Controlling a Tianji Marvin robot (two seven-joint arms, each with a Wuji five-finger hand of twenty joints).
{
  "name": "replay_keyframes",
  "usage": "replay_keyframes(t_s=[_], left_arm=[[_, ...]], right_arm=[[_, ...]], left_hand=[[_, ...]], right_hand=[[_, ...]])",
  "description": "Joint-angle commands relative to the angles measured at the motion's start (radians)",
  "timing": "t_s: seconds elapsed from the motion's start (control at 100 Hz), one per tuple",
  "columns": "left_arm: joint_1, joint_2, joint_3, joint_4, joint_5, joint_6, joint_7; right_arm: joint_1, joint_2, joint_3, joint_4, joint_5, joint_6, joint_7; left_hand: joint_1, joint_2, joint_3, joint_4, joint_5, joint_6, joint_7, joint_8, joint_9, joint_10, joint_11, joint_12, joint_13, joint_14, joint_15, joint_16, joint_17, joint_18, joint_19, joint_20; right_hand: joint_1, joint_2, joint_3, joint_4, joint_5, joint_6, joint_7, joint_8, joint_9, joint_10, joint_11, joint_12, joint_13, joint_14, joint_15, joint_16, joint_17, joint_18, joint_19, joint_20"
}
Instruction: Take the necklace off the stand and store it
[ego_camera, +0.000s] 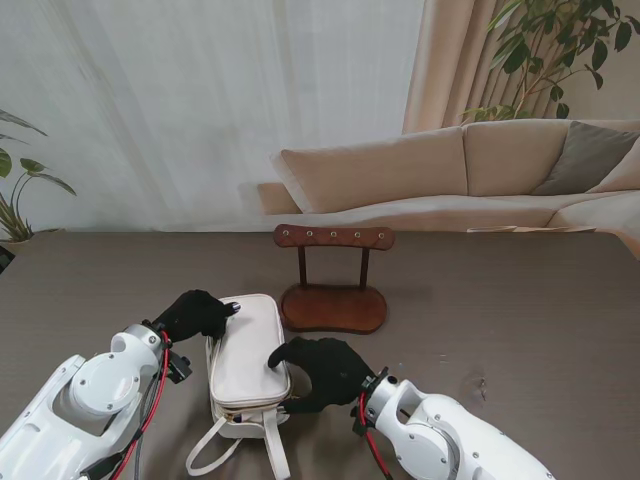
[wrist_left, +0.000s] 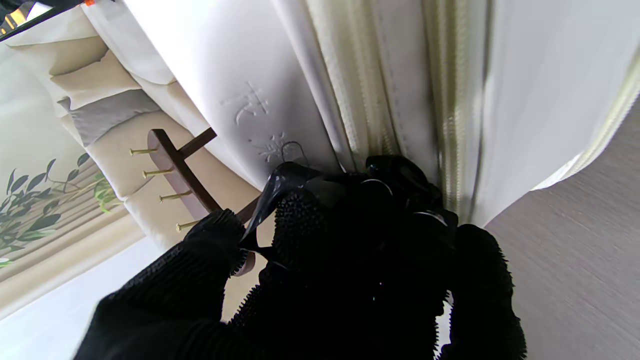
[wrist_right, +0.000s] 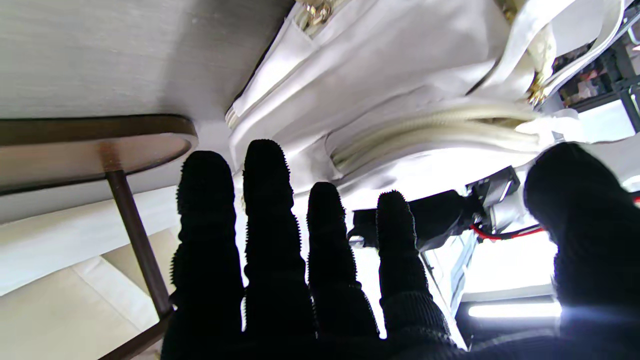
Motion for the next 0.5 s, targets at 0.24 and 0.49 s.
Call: replay_keyframes(t_s=[0.24, 0.49], left_arm=[[0.110, 0.006, -0.056, -0.083, 0.070, 0.018, -0.049], [0.193, 0.012, -0.117, -0.175, 0.112, 0.026, -0.065]], right_arm=[[0.094, -0.022, -0.010, -0.046, 0.012, 0.115, 0.023], [0.252, -0.050, -0.135, 0.030, 0.075, 0.181, 0.073]], left_hand=[[-0.038, -0.037, 0.012, 0.011, 0.003, 0.058, 0.011, -0.004, -0.056, 0.030, -0.131, -0.010, 0.004, 0.054, -0.059, -0.006, -0.032, -0.069, 0.032, -0.009], [-0.040, -0.035, 0.010, 0.011, -0.001, 0.055, 0.007, -0.006, -0.057, 0.027, -0.134, -0.013, 0.004, 0.052, -0.061, -0.006, -0.030, -0.070, 0.033, -0.010]], right_hand=[[-0.064, 0.059, -0.022, 0.025, 0.059, -0.035, -0.042, -0.008, 0.010, -0.048, -0.037, -0.015, -0.037, 0.020, -0.022, 0.001, -0.245, 0.045, 0.001, 0.026], [-0.011, 0.075, -0.050, 0.028, 0.054, -0.121, -0.092, -0.013, 0.010, -0.107, -0.111, -0.047, -0.091, 0.000, -0.095, -0.029, -0.278, 0.027, -0.051, 0.018]])
